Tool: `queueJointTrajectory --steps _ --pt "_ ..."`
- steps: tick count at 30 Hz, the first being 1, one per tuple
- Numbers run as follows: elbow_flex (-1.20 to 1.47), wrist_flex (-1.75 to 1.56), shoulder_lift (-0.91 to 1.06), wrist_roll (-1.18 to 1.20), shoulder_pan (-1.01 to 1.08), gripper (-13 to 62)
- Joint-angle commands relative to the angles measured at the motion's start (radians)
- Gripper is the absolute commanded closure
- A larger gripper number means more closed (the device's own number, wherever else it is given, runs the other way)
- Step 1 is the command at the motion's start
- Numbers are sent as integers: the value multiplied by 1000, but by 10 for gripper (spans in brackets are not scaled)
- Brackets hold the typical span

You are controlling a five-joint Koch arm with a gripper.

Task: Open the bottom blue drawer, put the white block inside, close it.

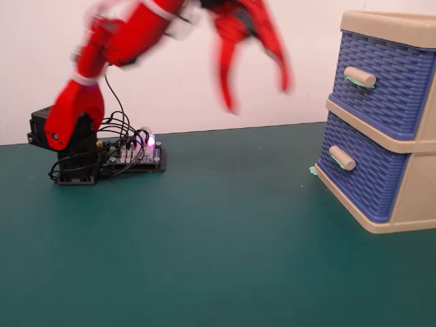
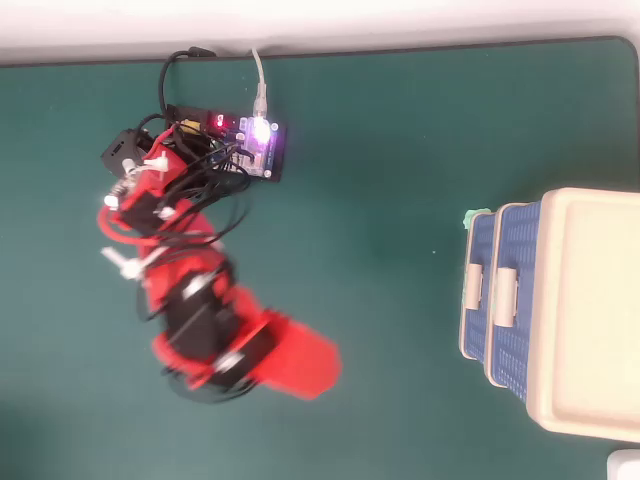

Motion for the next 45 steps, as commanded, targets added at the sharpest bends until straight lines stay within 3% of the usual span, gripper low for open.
queueJointTrajectory --steps 1,11,19,29,45 --pt "181 83 173 -114 61 153" --pt "1373 -166 798 -834 655 155" --pt "2233 -606 1166 -914 735 153" --pt "2299 -291 1166 -1032 864 151" --pt "2295 -310 1164 -1080 873 150"
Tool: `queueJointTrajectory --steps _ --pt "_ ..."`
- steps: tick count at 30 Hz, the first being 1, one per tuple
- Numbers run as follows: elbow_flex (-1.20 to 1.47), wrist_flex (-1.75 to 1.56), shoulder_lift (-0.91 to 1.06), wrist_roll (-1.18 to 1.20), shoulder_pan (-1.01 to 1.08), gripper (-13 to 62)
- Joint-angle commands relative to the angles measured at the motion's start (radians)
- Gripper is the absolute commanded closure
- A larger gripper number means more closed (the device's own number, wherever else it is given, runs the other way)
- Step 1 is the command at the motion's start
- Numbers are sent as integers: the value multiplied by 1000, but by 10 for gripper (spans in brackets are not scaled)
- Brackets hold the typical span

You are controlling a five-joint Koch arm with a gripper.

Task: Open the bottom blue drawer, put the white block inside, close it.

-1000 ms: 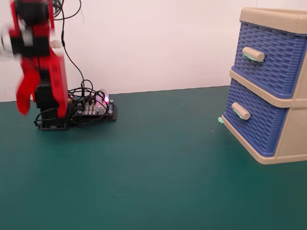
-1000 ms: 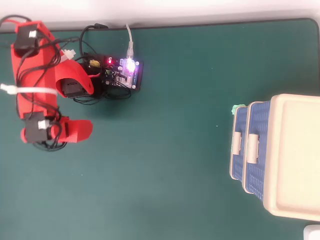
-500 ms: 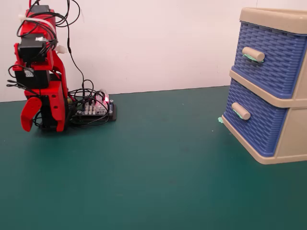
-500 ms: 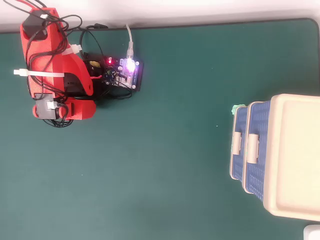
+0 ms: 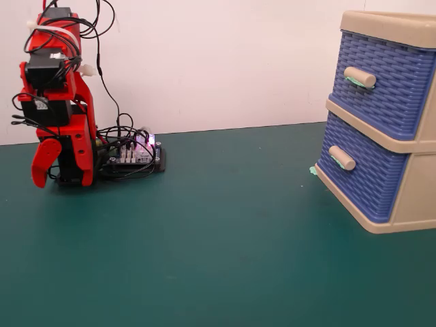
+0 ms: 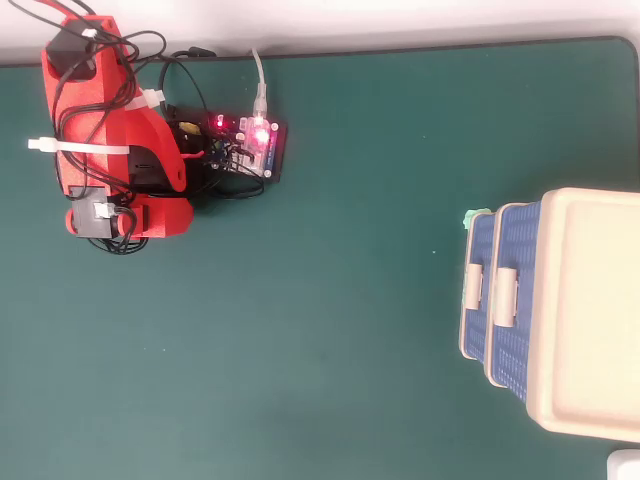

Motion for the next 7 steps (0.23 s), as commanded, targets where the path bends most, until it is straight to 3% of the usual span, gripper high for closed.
queueJointTrajectory --steps 1,7 --pt "6 146 49 0 -12 150" --pt "6 146 49 0 -12 150"
